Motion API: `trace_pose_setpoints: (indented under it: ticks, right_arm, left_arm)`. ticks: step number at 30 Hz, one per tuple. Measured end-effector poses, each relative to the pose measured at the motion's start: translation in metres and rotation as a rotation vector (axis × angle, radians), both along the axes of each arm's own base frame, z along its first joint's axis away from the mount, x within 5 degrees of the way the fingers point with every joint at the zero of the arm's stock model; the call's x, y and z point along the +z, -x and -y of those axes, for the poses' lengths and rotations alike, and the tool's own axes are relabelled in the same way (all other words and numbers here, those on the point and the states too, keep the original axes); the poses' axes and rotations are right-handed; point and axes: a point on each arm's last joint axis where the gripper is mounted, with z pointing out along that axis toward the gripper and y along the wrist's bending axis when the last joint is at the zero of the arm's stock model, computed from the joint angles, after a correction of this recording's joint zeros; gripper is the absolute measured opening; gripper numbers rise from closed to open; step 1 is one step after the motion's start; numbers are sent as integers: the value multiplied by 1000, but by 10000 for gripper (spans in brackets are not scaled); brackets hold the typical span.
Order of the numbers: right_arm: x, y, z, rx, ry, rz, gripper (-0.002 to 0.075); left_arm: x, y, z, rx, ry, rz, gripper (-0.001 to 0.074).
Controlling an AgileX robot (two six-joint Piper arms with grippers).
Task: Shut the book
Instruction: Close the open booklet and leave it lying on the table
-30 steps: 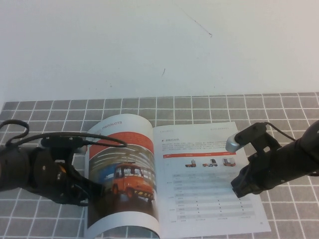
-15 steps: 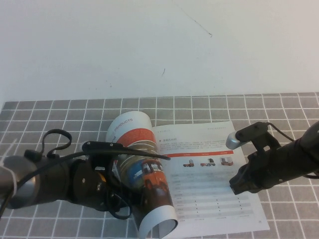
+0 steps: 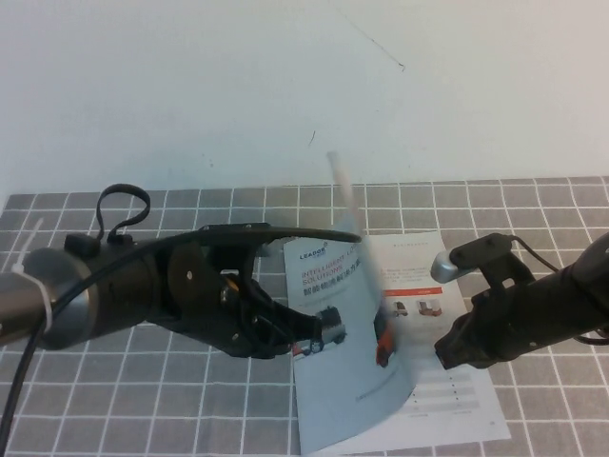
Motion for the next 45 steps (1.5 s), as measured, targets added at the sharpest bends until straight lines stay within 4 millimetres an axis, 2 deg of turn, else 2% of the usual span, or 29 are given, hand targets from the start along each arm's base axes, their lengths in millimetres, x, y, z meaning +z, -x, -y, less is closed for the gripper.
trace_pose_setpoints:
  ticks: [7,12,14,18,21,23,25,27,34,37,42,45]
  right_arm:
    - [-1,0,0,-8,-5,-5,-2]
    - [9,0,5,-23,24,34,-2]
    - [23,-1,13,-32,34,82,-3]
    - [68,-4,32,-91,32,250,-3]
    - [97,0,38,-106,18,344,-3]
    - [108,5,38,-89,4,360,-3]
    - [107,10,35,-37,-5,326,-3]
    - [97,12,31,17,-1,269,-3]
    - [27,11,17,97,51,42,-3]
    - [11,13,14,120,72,-2,-3]
    - [19,14,17,156,125,31,-3]
    - [44,16,24,167,179,114,-3]
  left_arm:
    - [13,-3,10,-79,34,5,-4]
    - [14,-1,10,-135,19,7,-4]
    - [20,0,10,-149,18,25,-4]
    - [38,5,6,-198,3,102,-4]
    - [61,11,1,-240,-11,193,-4]
    - [79,18,-4,-264,-23,262,-4]
    - [97,24,-9,-269,-23,332,-4]
    - [116,31,-13,-257,-5,405,-4]
    - [181,67,-35,-227,73,659,-4]
    - [204,87,-46,-243,78,760,-4]
    - [239,127,-68,-289,53,962,-4]
    - [253,153,-81,-334,2,1077,-4]
